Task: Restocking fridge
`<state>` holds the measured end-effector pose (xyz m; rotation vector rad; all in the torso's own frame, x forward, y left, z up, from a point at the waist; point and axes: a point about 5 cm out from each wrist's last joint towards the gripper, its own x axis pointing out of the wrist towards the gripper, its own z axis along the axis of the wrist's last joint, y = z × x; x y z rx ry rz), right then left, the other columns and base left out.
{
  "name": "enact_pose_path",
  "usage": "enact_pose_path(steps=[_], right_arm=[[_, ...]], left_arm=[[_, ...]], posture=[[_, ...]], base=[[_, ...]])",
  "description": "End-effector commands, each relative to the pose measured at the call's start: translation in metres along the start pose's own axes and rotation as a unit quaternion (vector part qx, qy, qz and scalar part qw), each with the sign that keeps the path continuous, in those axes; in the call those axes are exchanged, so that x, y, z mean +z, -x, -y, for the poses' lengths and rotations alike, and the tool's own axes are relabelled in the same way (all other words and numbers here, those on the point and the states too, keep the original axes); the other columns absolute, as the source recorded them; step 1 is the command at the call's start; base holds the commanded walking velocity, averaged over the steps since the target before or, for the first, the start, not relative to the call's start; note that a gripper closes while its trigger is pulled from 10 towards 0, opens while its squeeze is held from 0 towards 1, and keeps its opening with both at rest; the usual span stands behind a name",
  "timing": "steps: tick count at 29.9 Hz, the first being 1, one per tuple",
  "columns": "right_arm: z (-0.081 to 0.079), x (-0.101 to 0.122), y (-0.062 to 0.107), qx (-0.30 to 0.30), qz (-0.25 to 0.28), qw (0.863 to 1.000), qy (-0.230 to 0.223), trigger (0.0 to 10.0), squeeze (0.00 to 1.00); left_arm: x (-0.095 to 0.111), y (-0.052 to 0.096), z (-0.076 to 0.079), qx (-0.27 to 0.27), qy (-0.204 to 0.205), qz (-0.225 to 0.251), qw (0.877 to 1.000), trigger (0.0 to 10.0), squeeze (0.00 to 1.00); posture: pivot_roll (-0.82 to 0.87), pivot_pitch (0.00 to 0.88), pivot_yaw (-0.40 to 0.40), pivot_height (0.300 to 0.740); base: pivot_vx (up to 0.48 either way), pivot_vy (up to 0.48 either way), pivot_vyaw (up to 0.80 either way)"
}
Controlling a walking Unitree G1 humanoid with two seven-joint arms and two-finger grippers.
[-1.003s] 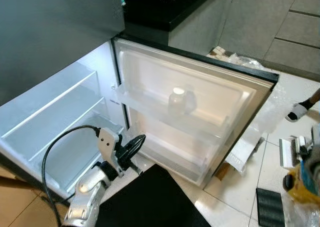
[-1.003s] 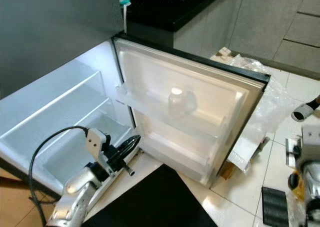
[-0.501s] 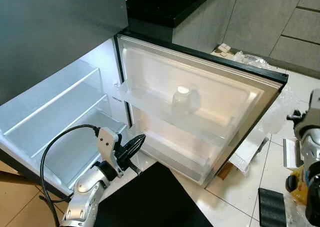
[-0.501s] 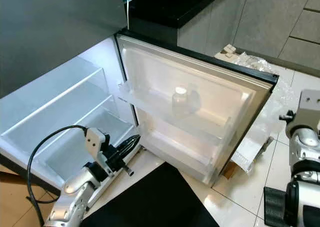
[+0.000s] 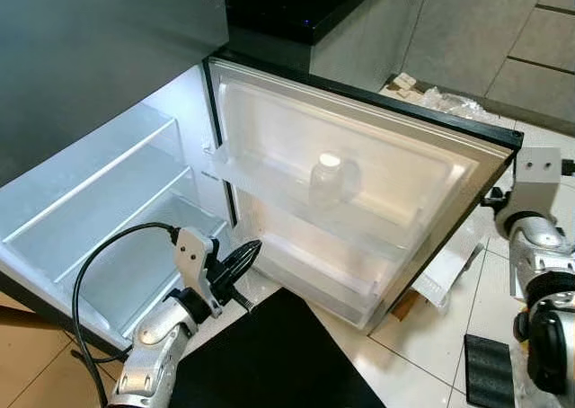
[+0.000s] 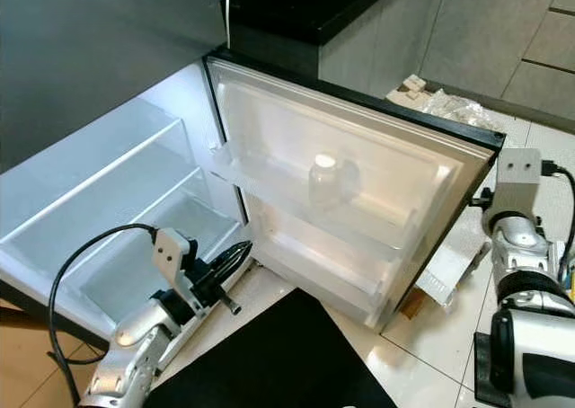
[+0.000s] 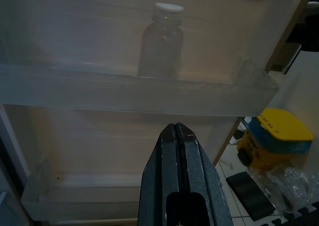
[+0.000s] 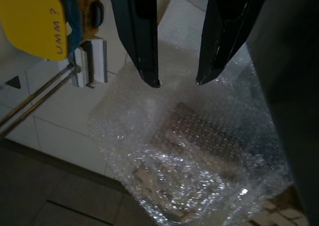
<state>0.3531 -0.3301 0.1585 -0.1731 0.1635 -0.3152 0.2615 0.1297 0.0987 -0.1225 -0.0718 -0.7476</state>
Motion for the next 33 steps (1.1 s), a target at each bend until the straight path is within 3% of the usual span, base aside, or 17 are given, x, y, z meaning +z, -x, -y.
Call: enact_pose_path(steps=[1,3,6,11,18,20,22,23,25,26,28,31,33], right_arm=[[-0.013,0.002,-0.001,0.044,0.012,0.999,-0.010,10.0,0.00],[-0.013,0.002,-0.001,0.044,0.012,0.999,-0.010,10.0,0.00],[-0.020,0.004,0.000,0.093,0.031,0.995,-0.032,10.0,0.00],[-0.024,0.006,0.005,0.183,0.067,0.977,-0.087,10.0,0.00],[-0.029,-0.002,0.013,0.262,0.078,0.957,-0.101,10.0,0.00],[-0.036,-0.011,0.023,0.342,0.078,0.930,-0.107,10.0,0.00],[-0.036,-0.011,0.023,0.342,0.078,0.930,-0.107,10.0,0.00],[-0.039,-0.015,0.028,0.376,0.078,0.917,-0.109,10.0,0.00],[-0.046,-0.028,0.050,0.483,0.060,0.867,-0.102,10.0,0.00],[-0.046,-0.028,0.050,0.483,0.060,0.867,-0.102,10.0,0.00],[-0.043,-0.036,0.066,0.526,0.048,0.840,-0.120,10.0,0.00],[-0.034,-0.035,0.067,0.509,0.057,0.845,-0.151,10.0,0.00],[-0.020,-0.037,0.062,0.460,0.069,0.869,-0.167,10.0,0.00]], left_arm=[[-0.002,0.004,-0.001,0.000,0.001,-0.009,1.000,10.0,0.00],[-0.002,0.004,-0.001,0.000,0.001,-0.009,1.000,10.0,0.00],[-0.002,0.004,0.000,-0.001,0.001,-0.010,1.000,10.0,0.00],[-0.002,0.004,0.000,-0.001,0.002,-0.009,1.000,10.0,0.00],[-0.003,0.004,0.000,-0.001,0.003,-0.010,1.000,10.0,0.00],[-0.004,0.004,0.000,-0.002,0.004,-0.011,1.000,10.0,0.00],[-0.004,0.004,0.000,-0.002,0.004,-0.011,1.000,10.0,0.00],[-0.004,0.004,0.000,-0.003,0.005,-0.011,1.000,10.0,0.00],[-0.004,0.002,0.000,-0.005,0.005,-0.012,1.000,10.0,0.00],[-0.004,0.002,0.000,-0.005,0.005,-0.012,1.000,10.0,0.00],[-0.004,0.001,0.000,-0.008,0.005,-0.011,1.000,10.0,0.00],[-0.004,0.001,0.000,-0.009,0.005,-0.010,1.000,10.0,0.00],[-0.003,0.001,0.000,-0.009,0.005,-0.010,1.000,10.0,0.00]], posture=[[-0.04,0.141,0.044,0.740],[-0.04,0.141,0.044,0.740],[-0.05,0.140,0.044,0.740],[-0.05,0.137,0.042,0.740],[-0.06,0.137,0.044,0.740],[-0.06,0.134,0.049,0.740],[-0.06,0.134,0.049,0.740],[-0.06,0.134,0.049,0.740],[-0.07,0.132,0.055,0.740],[-0.07,0.132,0.055,0.740],[-0.07,0.130,0.055,0.740],[-0.07,0.129,0.054,0.740],[-0.07,0.127,0.053,0.740]], base=[[0.000,0.000,0.00],[0.000,0.000,0.00],[0.000,0.000,0.00],[0.000,0.000,0.00],[0.000,0.000,0.00],[0.000,0.000,0.00],[0.000,0.000,0.00],[0.000,0.000,0.00],[0.000,0.000,0.00],[0.000,0.000,0.00],[0.000,0.000,0.00],[0.000,0.000,0.00],[0.000,0.000,0.00]])
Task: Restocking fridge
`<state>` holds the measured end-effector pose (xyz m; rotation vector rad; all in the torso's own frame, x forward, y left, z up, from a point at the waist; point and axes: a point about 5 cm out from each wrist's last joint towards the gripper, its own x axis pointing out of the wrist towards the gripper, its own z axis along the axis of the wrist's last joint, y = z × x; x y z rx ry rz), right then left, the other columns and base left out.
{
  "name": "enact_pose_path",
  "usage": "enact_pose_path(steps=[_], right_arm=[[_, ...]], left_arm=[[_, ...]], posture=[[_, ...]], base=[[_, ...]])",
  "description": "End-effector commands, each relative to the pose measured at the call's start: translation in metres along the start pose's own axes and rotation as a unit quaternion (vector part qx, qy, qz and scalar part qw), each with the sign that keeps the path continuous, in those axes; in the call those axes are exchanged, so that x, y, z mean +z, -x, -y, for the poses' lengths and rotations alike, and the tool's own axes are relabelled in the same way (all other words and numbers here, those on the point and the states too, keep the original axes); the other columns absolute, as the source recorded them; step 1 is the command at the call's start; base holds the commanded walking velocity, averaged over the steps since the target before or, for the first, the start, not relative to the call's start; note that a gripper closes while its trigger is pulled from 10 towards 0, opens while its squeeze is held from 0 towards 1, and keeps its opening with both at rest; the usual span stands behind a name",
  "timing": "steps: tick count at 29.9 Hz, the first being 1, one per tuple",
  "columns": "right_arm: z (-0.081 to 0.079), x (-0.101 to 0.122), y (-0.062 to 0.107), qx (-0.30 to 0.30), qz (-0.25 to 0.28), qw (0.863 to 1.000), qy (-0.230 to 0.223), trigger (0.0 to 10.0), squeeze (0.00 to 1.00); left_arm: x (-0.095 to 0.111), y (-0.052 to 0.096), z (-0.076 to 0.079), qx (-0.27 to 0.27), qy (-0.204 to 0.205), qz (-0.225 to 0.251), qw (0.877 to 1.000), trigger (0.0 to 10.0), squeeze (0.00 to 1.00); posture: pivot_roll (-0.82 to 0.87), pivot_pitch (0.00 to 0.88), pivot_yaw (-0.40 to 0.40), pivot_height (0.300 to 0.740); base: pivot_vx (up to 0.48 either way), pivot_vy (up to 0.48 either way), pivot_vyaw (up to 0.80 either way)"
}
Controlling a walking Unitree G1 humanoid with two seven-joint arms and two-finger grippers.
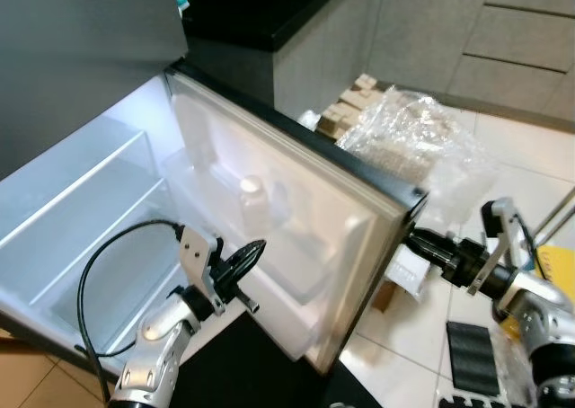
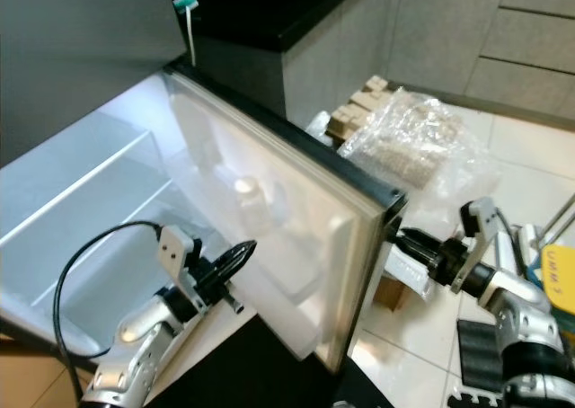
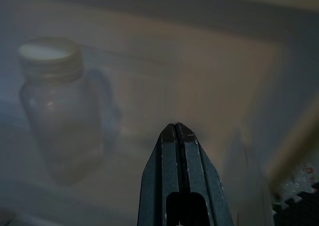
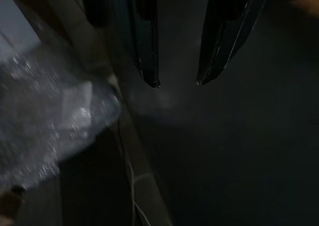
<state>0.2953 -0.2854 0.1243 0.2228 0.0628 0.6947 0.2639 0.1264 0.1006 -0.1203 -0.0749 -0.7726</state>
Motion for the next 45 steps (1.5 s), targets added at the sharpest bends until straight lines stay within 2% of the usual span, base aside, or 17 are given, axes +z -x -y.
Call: enact_pose_path(steps=[1,5,7,10,11,13,14,16,18,19,20,30,31,35,40,43,45], right_arm=[[0.007,0.005,0.009,-0.032,0.019,0.999,-0.001,10.0,0.00],[0.032,0.004,0.028,-0.173,0.031,0.984,0.001,10.0,0.00],[0.032,0.004,0.028,-0.173,0.031,0.984,0.001,10.0,0.00],[0.050,-0.009,0.056,-0.342,-0.008,0.940,0.006,10.0,0.00],[0.050,-0.009,0.056,-0.342,-0.008,0.940,0.006,10.0,0.00],[0.053,-0.021,0.072,-0.415,-0.048,0.908,0.014,10.0,0.00],[0.053,-0.021,0.072,-0.415,-0.048,0.908,0.014,10.0,0.00],[0.054,-0.031,0.083,-0.458,-0.062,0.887,0.012,10.0,0.00],[0.054,-0.031,0.083,-0.458,-0.062,0.887,0.012,10.0,0.00],[0.054,-0.041,0.090,-0.489,-0.068,0.870,-0.001,10.0,0.00],[0.052,-0.047,0.090,-0.494,-0.078,0.866,0.001,10.0,0.00],[0.044,-0.068,0.083,-0.506,-0.112,0.855,0.017,10.0,0.00],[0.043,-0.070,0.082,-0.511,-0.117,0.851,0.021,10.0,0.00],[0.035,-0.095,0.083,-0.521,-0.223,0.820,0.076,10.0,0.00],[0.022,-0.120,0.086,-0.519,-0.281,0.802,0.095,10.0,0.00],[0.009,-0.142,0.090,-0.527,-0.313,0.786,0.085,10.0,0.00],[0.009,-0.142,0.090,-0.527,-0.313,0.786,0.085,10.0,0.00]], left_arm=[[-0.005,0.005,-0.001,0.004,0.006,-0.010,1.000,10.0,0.00],[-0.005,0.006,-0.002,0.010,0.007,-0.007,1.000,10.0,0.00],[-0.005,0.006,-0.002,0.010,0.007,-0.007,1.000,10.0,0.00],[0.000,0.012,-0.018,0.094,-0.016,0.016,0.995,10.0,0.00],[0.000,0.012,-0.018,0.094,-0.016,0.016,0.995,10.0,0.00],[0.007,0.026,-0.047,0.237,-0.066,0.034,0.969,10.0,0.00],[0.007,0.026,-0.047,0.237,-0.066,0.034,0.969,10.0,0.00],[0.015,0.048,-0.072,0.371,-0.115,0.036,0.921,10.0,0.00],[0.015,0.048,-0.072,0.371,-0.115,0.036,0.921,10.0,0.00],[0.019,0.069,-0.089,0.458,-0.144,0.025,0.877,10.0,0.00],[0.019,0.077,-0.093,0.478,-0.144,0.021,0.866,10.0,0.00],[-0.001,0.101,-0.101,0.537,-0.112,-0.025,0.835,10.0,0.00],[-0.009,0.105,-0.102,0.549,-0.105,-0.041,0.828,10.0,0.00],[-0.062,0.114,-0.090,0.517,-0.065,-0.190,0.832,10.0,0.00],[-0.084,0.133,-0.083,0.535,-0.036,-0.240,0.809,10.0,0.00],[-0.105,0.156,-0.072,0.541,0.003,-0.292,0.789,10.0,0.00],[-0.105,0.156,-0.072,0.541,0.003,-0.292,0.789,10.0,0.00]], posture=[[-0.07,0.127,0.053,0.740],[-0.08,0.122,0.051,0.740],[-0.08,0.122,0.051,0.740],[-0.08,0.115,0.048,0.740],[-0.08,0.115,0.048,0.740],[-0.08,0.112,0.044,0.740],[-0.08,0.112,0.044,0.740],[-0.07,0.111,0.041,0.740],[-0.07,0.111,0.041,0.740],[-0.07,0.107,0.039,0.740],[-0.07,0.109,0.038,0.740],[-0.07,0.116,0.042,0.740],[-0.07,0.119,0.042,0.740],[-0.08,0.119,0.041,0.740],[-0.07,0.119,0.036,0.740],[-0.07,0.117,0.034,0.740],[-0.07,0.117,0.034,0.740]], base=[[0.000,0.000,0.00],[0.000,0.000,0.00],[0.000,0.000,0.00],[0.000,0.000,0.00],[0.000,0.000,0.00],[0.000,0.000,0.00],[0.000,0.000,0.00],[0.000,0.000,0.00],[0.000,0.000,0.00],[0.000,0.000,0.00],[0.000,0.000,0.00],[0.000,0.000,0.00],[0.000,0.000,0.00],[0.000,0.000,0.00],[0.000,0.000,0.00],[0.000,0.000,0.00],[0.000,0.000,0.00]])
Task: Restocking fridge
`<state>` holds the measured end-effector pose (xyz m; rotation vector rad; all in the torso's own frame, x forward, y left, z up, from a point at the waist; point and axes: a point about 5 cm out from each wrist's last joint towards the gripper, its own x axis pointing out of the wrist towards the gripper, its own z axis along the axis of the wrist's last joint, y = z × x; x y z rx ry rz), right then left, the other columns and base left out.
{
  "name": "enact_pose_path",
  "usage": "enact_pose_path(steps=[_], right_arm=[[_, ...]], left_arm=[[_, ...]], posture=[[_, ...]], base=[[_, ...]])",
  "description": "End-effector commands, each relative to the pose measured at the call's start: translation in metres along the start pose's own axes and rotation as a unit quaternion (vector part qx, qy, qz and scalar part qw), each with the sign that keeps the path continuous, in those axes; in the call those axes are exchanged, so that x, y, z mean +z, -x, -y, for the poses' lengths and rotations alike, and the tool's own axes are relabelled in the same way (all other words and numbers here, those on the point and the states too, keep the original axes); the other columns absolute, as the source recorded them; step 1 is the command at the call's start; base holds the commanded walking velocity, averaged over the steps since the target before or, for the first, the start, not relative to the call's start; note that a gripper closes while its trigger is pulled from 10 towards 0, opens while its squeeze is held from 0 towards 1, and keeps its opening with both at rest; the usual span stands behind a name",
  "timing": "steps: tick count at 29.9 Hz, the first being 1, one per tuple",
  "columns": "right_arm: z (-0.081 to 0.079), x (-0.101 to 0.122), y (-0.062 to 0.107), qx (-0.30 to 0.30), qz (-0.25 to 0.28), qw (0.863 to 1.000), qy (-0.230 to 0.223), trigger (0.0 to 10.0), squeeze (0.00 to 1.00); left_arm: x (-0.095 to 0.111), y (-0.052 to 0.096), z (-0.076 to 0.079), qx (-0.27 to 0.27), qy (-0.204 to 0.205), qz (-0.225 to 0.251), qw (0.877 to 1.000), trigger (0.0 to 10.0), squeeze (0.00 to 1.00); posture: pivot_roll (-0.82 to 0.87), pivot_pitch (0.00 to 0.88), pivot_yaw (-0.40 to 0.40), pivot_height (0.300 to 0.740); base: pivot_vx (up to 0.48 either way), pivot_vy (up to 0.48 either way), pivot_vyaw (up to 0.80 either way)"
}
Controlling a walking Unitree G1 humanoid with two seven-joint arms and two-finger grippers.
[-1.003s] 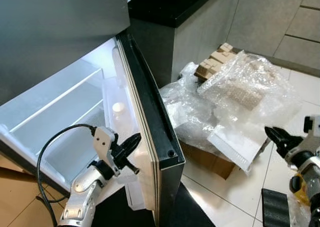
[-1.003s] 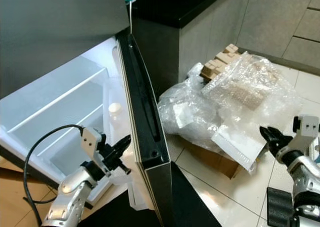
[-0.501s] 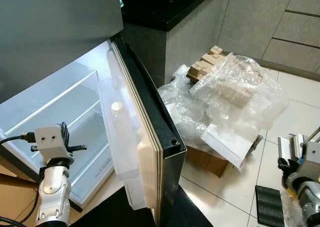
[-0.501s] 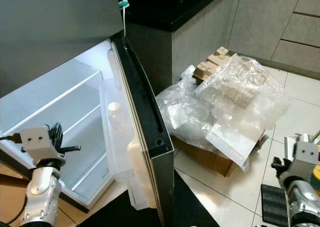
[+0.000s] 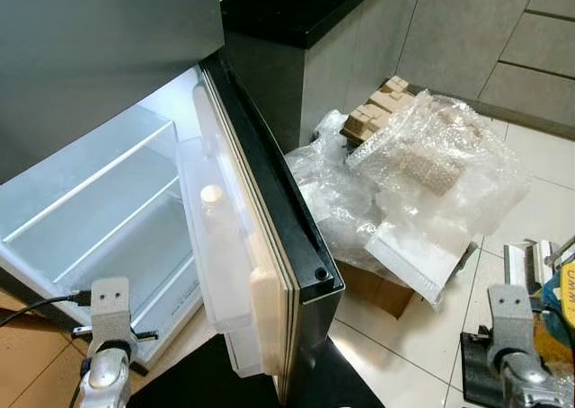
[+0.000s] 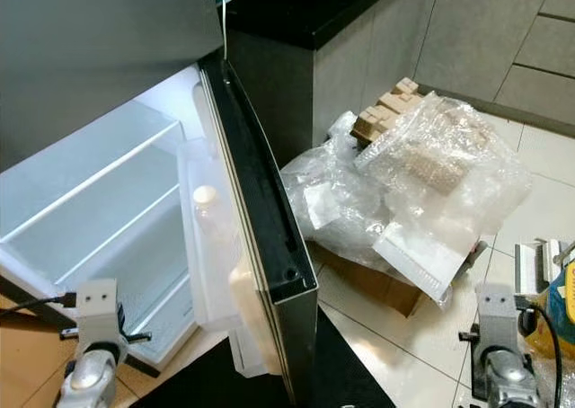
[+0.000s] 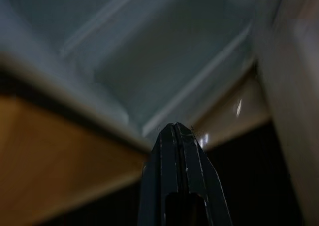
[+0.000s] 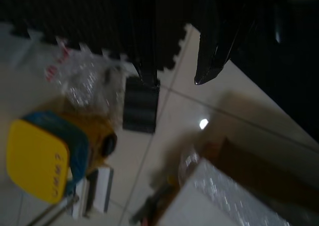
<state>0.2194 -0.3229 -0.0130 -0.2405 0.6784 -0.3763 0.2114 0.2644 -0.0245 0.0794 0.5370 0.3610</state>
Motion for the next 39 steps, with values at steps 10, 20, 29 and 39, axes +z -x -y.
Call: enact_pose_path(steps=[10,20,29,39], right_arm=[[-0.072,-0.053,0.023,0.075,-0.071,0.995,-0.005,10.0,0.00],[-0.104,-0.062,0.034,0.117,-0.076,0.990,-0.015,10.0,0.00],[-0.109,-0.064,0.037,0.124,-0.078,0.989,-0.007,10.0,0.00],[-0.110,-0.065,0.038,0.129,-0.078,0.989,-0.004,10.0,0.00]], left_arm=[[-0.063,0.022,0.011,-0.079,-0.017,-0.133,0.988,10.0,0.00],[-0.062,0.020,0.026,-0.104,-0.010,-0.135,0.985,10.0,0.00],[-0.062,0.020,0.028,-0.106,-0.006,-0.131,0.986,10.0,0.00],[-0.063,0.021,0.030,-0.113,-0.006,-0.130,0.985,10.0,0.00]], posture=[[-0.08,0.104,0.042,0.740],[-0.09,0.107,0.047,0.740],[-0.09,0.109,0.043,0.740],[-0.09,0.102,0.039,0.740]], base=[[0.000,0.000,0.00],[-0.075,0.000,0.00],[-0.298,0.000,0.00],[-0.304,0.000,0.00]])
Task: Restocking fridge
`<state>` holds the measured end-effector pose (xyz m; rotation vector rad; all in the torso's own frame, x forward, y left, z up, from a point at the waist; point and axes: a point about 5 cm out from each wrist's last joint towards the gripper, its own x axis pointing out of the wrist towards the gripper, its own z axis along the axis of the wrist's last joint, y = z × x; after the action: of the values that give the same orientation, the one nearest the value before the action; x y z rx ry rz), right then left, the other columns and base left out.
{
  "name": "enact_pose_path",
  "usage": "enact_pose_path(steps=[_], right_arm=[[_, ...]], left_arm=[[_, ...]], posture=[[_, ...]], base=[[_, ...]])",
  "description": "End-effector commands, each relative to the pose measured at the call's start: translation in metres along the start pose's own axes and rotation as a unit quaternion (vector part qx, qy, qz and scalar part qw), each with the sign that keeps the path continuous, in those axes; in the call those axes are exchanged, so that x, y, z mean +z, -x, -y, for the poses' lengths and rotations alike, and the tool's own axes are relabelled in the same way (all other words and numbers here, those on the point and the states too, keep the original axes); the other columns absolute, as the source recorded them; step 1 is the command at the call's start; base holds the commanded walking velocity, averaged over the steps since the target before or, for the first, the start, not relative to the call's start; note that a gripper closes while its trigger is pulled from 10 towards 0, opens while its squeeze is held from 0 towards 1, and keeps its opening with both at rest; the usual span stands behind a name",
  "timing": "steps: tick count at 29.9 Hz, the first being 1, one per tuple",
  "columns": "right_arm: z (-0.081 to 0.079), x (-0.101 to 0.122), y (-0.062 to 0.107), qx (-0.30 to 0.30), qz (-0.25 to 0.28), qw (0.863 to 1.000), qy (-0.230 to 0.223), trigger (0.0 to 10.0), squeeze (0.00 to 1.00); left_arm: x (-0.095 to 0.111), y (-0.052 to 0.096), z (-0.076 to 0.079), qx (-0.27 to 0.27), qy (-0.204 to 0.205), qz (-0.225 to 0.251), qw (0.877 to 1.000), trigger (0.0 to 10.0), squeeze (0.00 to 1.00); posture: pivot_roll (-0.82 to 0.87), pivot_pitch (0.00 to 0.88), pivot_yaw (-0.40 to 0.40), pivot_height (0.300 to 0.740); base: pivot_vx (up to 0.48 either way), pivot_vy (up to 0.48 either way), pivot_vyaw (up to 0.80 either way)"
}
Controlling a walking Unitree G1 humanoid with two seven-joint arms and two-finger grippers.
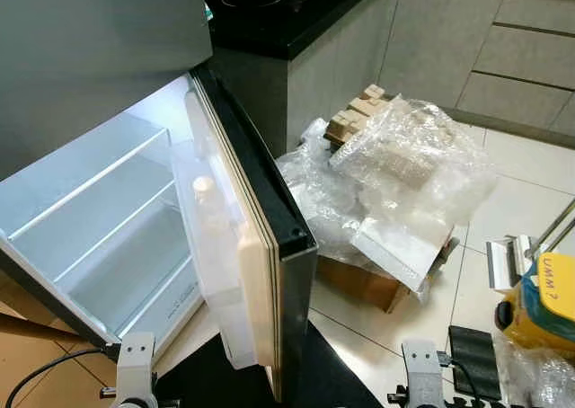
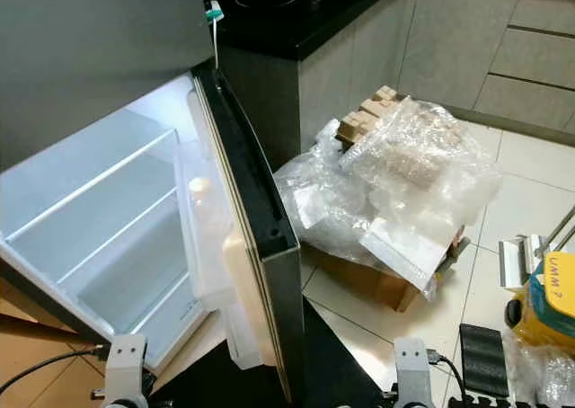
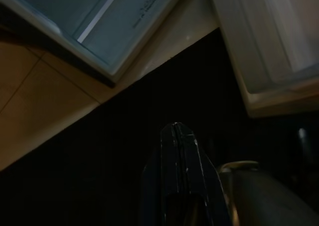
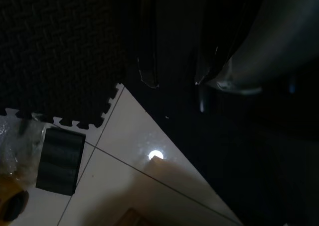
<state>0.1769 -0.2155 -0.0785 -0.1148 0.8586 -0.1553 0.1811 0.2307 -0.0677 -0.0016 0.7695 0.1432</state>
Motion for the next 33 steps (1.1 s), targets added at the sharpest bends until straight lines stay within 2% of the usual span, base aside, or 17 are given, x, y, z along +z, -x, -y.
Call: enact_pose_path(steps=[1,10,15,25,33], right_arm=[[-0.001,0.002,0.000,0.003,0.003,1.000,0.000,10.0,0.00],[-0.001,0.003,-0.001,0.004,0.005,1.000,0.001,10.0,0.00],[-0.002,0.004,-0.001,0.008,0.007,1.000,0.000,10.0,0.00],[0.001,0.009,-0.002,0.012,0.011,1.000,0.013,10.0,0.00],[0.002,0.012,-0.003,0.014,0.016,1.000,0.022,10.0,0.00]], left_arm=[[-0.010,0.003,0.002,-0.003,0.008,-0.014,1.000,10.0,0.00],[-0.009,0.002,0.003,-0.006,0.008,-0.011,1.000,10.0,0.00],[-0.008,0.001,0.004,-0.007,0.001,-0.013,1.000,10.0,0.00],[0.002,-0.002,0.010,-0.013,0.019,0.010,1.000,10.0,0.00],[0.004,-0.002,0.011,-0.017,-0.002,0.022,1.000,10.0,0.00]], posture=[[-0.09,0.099,0.038,0.740],[-0.09,0.095,0.039,0.740],[-0.09,0.091,0.040,0.740],[-0.09,0.100,0.038,0.740],[-0.09,0.103,0.035,0.740]], base=[[-0.289,0.000,0.00],[-0.270,0.000,0.00],[0.000,0.000,0.00],[0.000,0.000,0.00],[0.000,0.000,0.00]])
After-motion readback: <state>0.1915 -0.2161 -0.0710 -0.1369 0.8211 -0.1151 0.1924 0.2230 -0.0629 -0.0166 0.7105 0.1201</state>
